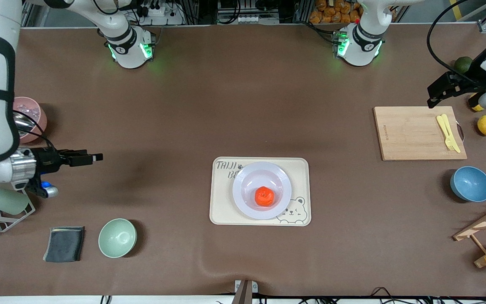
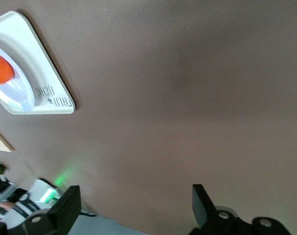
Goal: Place orange and plate with both arms
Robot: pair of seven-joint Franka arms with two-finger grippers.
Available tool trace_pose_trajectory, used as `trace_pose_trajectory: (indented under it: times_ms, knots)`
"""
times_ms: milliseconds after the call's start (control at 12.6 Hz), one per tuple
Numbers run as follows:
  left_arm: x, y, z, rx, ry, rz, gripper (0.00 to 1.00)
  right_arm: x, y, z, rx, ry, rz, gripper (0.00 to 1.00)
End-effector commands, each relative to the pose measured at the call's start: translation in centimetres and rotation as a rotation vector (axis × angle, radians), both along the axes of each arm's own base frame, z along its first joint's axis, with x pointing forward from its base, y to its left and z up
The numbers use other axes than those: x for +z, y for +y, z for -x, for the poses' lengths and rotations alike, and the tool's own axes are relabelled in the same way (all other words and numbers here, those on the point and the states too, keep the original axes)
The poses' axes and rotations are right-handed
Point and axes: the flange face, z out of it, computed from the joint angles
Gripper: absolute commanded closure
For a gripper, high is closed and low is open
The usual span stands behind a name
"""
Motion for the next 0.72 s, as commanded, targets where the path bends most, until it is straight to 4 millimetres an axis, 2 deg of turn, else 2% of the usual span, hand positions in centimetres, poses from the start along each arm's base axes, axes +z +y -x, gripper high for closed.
trace_pose_trajectory:
  times_ms: [0, 159, 397, 556, 636]
  knots:
    - [0.2, 0.7, 0.9, 0.011, 0.003, -0.011, 0.00, 3.5, 0.7, 1.1, 0.074, -0.030, 0.078, 0.00]
    - [0.2, 0.7, 1.1, 0.011, 0.001, -0.011, 0.00, 6.9, 0.2, 2.1, 0.051, -0.058, 0.104, 0.00]
    - [0.1, 0.8, 0.9, 0.013, -0.009, -0.003, 0.00, 12.8, -0.4, 4.3, 0.098, -0.110, 0.249, 0.00]
    - [0.0, 0.6, 1.2, 0.012, -0.005, 0.021, 0.00, 15.8, -0.4, 5.4, 0.133, -0.154, 0.329, 0.00]
    - [0.0, 0.6, 1.3, 0.013, -0.006, 0.022, 0.00, 16.6, -0.4, 5.8, 0.133, -0.163, 0.334, 0.00]
